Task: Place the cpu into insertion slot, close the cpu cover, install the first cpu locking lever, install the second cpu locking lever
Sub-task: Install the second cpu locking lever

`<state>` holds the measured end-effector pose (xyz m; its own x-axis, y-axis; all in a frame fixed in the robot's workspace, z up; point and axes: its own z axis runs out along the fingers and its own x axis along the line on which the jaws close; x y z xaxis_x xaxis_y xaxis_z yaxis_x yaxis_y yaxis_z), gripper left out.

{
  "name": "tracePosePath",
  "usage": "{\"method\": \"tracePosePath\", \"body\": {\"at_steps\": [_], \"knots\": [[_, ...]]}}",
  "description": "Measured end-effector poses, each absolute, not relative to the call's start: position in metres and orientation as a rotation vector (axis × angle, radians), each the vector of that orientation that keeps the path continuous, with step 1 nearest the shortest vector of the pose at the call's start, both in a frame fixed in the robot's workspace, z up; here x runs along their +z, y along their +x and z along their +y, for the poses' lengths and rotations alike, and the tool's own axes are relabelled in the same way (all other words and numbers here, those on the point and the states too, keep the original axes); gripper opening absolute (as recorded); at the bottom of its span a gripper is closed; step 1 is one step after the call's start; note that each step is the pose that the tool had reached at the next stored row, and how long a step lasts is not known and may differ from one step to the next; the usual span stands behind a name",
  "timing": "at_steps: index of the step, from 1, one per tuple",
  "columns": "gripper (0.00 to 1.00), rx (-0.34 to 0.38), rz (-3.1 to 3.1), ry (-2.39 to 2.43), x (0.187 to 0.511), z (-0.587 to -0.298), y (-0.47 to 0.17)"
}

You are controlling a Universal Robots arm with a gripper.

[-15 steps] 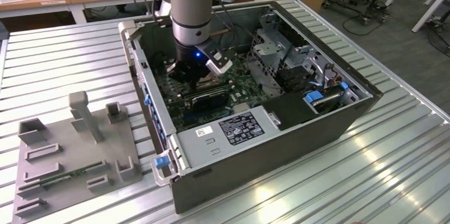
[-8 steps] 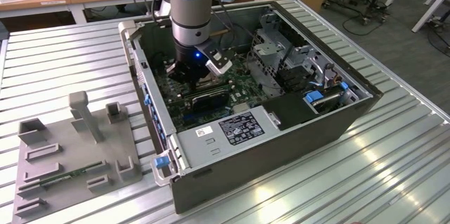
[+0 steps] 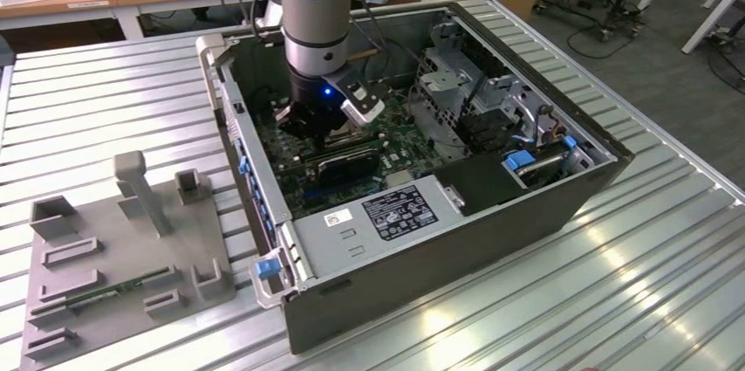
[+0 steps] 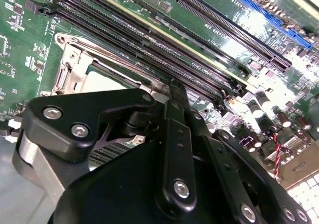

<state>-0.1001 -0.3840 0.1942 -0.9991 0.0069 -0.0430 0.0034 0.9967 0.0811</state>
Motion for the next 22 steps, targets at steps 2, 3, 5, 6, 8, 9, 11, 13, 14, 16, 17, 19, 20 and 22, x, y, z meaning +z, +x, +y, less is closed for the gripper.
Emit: {"method": "tracePosePath", "body": {"at_steps": [2,3,5,6,8,9,11,13,14,16,17,19,20,22], "knots": [[0.11,0.126,3.096,0.008,0.194,-0.384,-0.1],[0.11,0.126,3.096,0.008,0.194,-0.384,-0.1],[0.11,0.127,3.095,0.008,0.196,-0.384,-0.1],[0.11,0.126,3.095,0.008,0.197,-0.384,-0.1],[0.11,0.126,3.096,0.008,0.2,-0.384,-0.1],[0.11,0.126,3.096,0.008,0.203,-0.384,-0.1],[0.11,0.126,3.096,0.008,0.205,-0.384,-0.1],[0.11,0.126,3.096,0.008,0.209,-0.384,-0.1],[0.11,0.126,3.096,0.008,0.212,-0.384,-0.1],[0.11,0.126,3.096,0.008,0.215,-0.384,-0.1],[0.11,0.126,3.096,0.008,0.217,-0.384,-0.1],[0.11,0.126,3.096,0.008,0.221,-0.384,-0.1],[0.11,0.126,3.096,0.008,0.222,-0.384,-0.1],[0.11,0.126,3.096,0.008,0.222,-0.384,-0.1]]}}
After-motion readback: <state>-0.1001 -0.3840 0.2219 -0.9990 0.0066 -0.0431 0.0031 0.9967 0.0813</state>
